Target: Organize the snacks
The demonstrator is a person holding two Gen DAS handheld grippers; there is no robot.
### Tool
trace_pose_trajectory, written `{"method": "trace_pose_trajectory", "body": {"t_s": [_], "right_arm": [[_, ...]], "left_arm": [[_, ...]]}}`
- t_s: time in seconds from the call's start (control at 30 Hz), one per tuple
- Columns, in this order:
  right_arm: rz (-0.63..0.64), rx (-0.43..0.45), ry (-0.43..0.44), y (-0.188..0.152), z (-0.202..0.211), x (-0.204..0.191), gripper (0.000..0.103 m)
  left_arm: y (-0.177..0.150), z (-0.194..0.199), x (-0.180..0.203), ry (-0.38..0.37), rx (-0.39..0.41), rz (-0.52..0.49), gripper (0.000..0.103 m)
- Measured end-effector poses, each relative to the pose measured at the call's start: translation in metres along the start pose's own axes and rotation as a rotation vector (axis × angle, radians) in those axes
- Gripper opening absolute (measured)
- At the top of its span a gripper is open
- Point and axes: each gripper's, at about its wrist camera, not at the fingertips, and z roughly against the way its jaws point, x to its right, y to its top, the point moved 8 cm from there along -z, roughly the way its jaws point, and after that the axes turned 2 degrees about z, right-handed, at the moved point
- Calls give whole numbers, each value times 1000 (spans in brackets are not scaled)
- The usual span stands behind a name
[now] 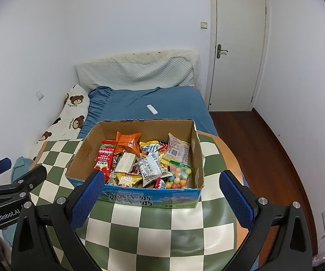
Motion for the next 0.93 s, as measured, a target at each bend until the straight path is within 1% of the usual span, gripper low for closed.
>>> {"method": "trace_pose_trajectory", "body": {"t_s": [0.93], "right_arm": [[1,-16,25,-8,-3,-7,103]], "left_arm": [[-3,4,0,-7,3,4,102]]}}
